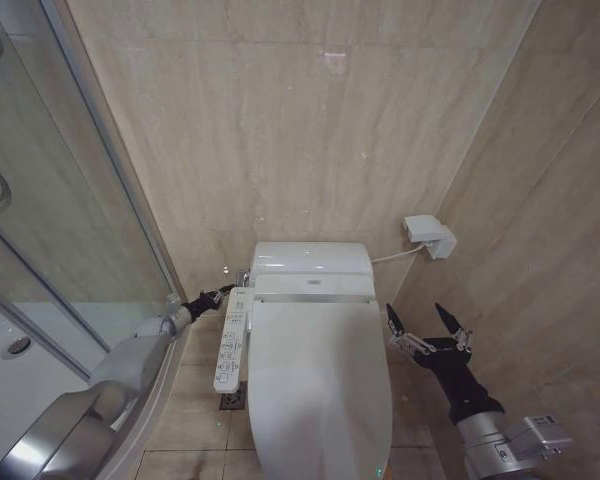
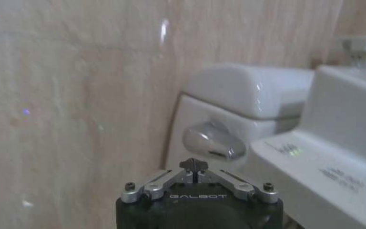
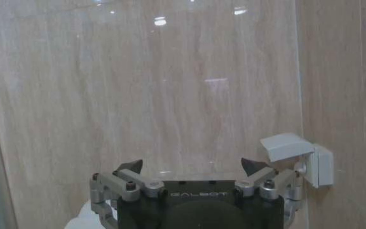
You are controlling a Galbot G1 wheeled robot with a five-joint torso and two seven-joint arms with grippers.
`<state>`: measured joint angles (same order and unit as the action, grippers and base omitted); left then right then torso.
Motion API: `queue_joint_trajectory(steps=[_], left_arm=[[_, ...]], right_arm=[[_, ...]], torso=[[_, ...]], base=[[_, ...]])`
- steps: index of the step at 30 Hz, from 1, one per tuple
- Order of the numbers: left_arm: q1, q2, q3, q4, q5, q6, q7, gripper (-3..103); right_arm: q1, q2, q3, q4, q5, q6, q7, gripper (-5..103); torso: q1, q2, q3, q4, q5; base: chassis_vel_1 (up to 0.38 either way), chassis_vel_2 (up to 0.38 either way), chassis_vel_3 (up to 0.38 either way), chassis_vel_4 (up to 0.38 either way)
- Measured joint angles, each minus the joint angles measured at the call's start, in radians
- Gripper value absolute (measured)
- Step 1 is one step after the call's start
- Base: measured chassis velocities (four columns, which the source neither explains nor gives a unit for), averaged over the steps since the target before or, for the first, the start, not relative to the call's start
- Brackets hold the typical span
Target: Open the toilet lid, clean the toilet bowl with a toilet brush, close the toilet lid, and flush.
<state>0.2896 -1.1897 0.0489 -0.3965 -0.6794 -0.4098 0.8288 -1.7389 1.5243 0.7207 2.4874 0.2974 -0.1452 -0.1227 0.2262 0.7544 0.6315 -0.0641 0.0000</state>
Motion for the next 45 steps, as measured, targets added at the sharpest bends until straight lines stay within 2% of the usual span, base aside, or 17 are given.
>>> queue_joint_trajectory(steps=[5,7,9,12,13,17,19,21,22,27,28,30,34,35,41,42,45], left_arm=[[0.066,0.034,-0.038,-0.115,-0.038,-0.023,-0.078,0],[0.129,0.062,-0.085,-0.254,-0.034,-0.056,-0.184,0],[0.144,0.067,-0.097,-0.289,-0.027,-0.06,-0.217,0],[0.208,0.094,-0.13,-0.442,-0.013,-0.064,-0.377,0],[0.208,0.094,-0.13,-0.442,-0.013,-0.064,-0.377,0],[0.296,0.15,-0.166,-0.671,0.034,-0.019,-0.668,0],[0.305,0.155,-0.17,-0.693,0.043,-0.012,-0.699,0],[0.377,0.199,-0.194,-0.862,0.06,0.064,-0.886,0],[0.406,0.216,-0.207,-0.918,0.055,0.093,-0.918,0],[0.546,0.288,-0.287,-1.138,0.036,0.183,-0.949,0],[0.604,0.311,-0.328,-1.204,0.032,0.206,-0.95,11],[0.699,0.336,-0.384,-1.313,0.029,0.238,-0.962,11],[0.785,0.351,-0.437,-1.416,0.03,0.28,-1.01,11],[0.825,0.352,-0.464,-1.454,0.03,0.294,-1.025,37],[0.987,0.357,-0.589,-1.557,0.045,0.306,-1.033,37],[1.018,0.356,-0.622,-1.572,0.049,0.306,-1.035,64],[1.076,0.349,-0.672,-1.605,0.052,0.315,-1.034,64]], right_arm=[[0.0,0.0,0.0,0.0,0.0,0.0,0.0,100],[0.0,0.0,0.0,0.0,0.0,0.0,0.0,100],[0.0,0.0,0.0,0.0,0.0,0.0,0.0,100],[0.0,0.0,0.0,0.0,0.0,0.0,0.0,100],[0.0,0.0,0.0,0.0,0.0,0.0,0.0,100],[0.0,0.0,0.0,0.0,0.0,0.0,0.0,100],[0.0,0.0,0.0,0.0,0.0,0.0,0.0,100],[0.0,0.0,0.0,0.0,0.0,0.0,0.0,100],[0.0,0.0,0.0,0.0,0.0,0.0,0.0,100],[0.0,0.0,0.0,0.0,0.0,0.0,0.0,100],[0.0,0.0,0.0,0.0,0.0,0.0,0.0,100],[0.0,0.0,0.0,0.0,0.0,0.0,0.0,100],[0.0,0.0,0.0,0.0,0.0,0.0,0.0,100],[0.0,0.0,0.0,0.0,0.0,0.0,0.0,100],[0.0,0.0,0.0,0.0,0.0,0.0,0.0,100],[0.0,0.0,0.0,0.0,0.0,0.0,0.0,100],[0.0,0.0,0.0,0.0,0.0,0.0,0.0,100]], torso=[[0.0,0.0,0.0,0.0004,0.0],[0.0,0.0,0.0,0.0003,0.0002],[0.0,0.0,0.0,0.0004,0.0003],[0.0,0.0,0.0,-0.0003,-0.0001],[0.0,0.0,0.0,-0.0003,-0.0001],[0.0,0.0,0.0,-0.0002,0.0002],[0.0,0.0,0.0,0.0,0.0004],[0.0,0.0,0.0,-0.0003,-0.0005],[0.0,0.0,0.0,-0.0002,-0.0003],[0.0,0.0,0.0,0.0,-0.0002],[0.0,0.0,0.0,0.0,0.0003],[0.0,0.0,0.0,0.0006,-0.0002],[0.0,0.0,0.0,-0.0001,0.0002],[0.0,0.0,0.0,-0.0006,0.0],[0.0,0.0,0.0,0.0002,-0.0003],[0.0,0.0,0.0,0.0002,0.0],[0.0,0.0,0.0,0.0,-0.0001]], base=[[0.0,0.0,0.0,0.0],[0.0,0.0,0.0,0.0],[0.0,0.0,0.0,0.0],[0.0,0.0,0.0,0.0],[0.0,0.0,0.0,0.0],[0.0,0.0,0.0,0.0],[0.0,0.0,0.0,0.0],[0.0,0.0,0.0,0.0],[0.0,0.0,0.0,0.0],[0.0,0.0,0.0,0.0],[0.0,0.0,0.0,0.0],[0.0,0.0,0.0,0.0],[0.0,0.0,0.0,0.0],[0.0,0.0,0.0,0.0],[0.0,0.0,0.0,0.0],[0.0,0.0,0.0,0.0],[0.0,0.0,0.0,0.0]])
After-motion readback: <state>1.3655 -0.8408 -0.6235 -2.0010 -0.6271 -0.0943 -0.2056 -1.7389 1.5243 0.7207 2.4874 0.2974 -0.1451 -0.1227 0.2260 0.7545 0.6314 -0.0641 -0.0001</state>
